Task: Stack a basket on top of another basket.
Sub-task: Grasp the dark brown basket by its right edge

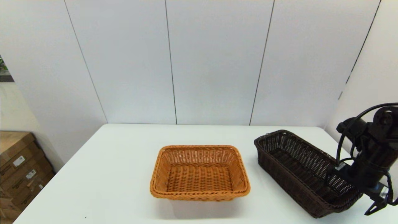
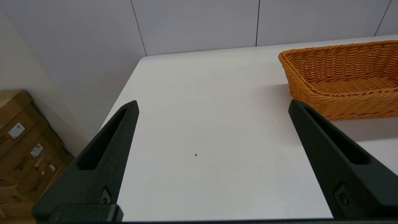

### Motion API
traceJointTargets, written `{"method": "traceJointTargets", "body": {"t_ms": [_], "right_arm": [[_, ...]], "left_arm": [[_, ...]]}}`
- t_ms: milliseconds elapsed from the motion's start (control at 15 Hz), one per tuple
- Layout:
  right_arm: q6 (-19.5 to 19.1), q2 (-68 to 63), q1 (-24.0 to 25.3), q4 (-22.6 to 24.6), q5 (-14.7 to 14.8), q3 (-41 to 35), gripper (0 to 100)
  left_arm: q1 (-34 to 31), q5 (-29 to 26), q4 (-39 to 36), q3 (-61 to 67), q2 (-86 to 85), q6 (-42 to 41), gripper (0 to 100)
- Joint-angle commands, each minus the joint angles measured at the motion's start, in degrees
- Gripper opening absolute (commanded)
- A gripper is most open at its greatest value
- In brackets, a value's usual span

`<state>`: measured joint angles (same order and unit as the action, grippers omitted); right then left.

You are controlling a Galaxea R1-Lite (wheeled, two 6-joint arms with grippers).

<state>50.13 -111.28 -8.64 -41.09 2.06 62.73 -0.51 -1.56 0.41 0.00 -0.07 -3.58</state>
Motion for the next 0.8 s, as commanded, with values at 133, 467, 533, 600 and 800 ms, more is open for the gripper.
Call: {"method": "traceJointTargets", "body": {"t_ms": [133, 467, 533, 600, 800], "right_arm": [[0.1, -3.2, -0.8, -0.1, -1.0, 0.0, 100], [0.1, -6.1, -0.8, 0.2, -1.1, 0.2, 100], [0.1, -6.4, -1.0, 0.2, -1.1, 0.5, 100], [0.1, -6.6, -1.1, 0.2, -1.1, 0.6, 100], [0.1, -7.2, -1.2, 0.2, -1.2, 0.9, 100]], "left_arm": [[-0.1, 0.0, 0.0, 0.1, 0.0, 0.0, 100], [0.0, 0.0, 0.0, 0.1, 0.0, 0.0, 100], [-0.1, -0.1, 0.0, 0.1, 0.0, 0.0, 100], [0.0, -0.1, 0.0, 0.1, 0.0, 0.0, 100], [0.0, 0.0, 0.0, 0.1, 0.0, 0.0, 100]]}}
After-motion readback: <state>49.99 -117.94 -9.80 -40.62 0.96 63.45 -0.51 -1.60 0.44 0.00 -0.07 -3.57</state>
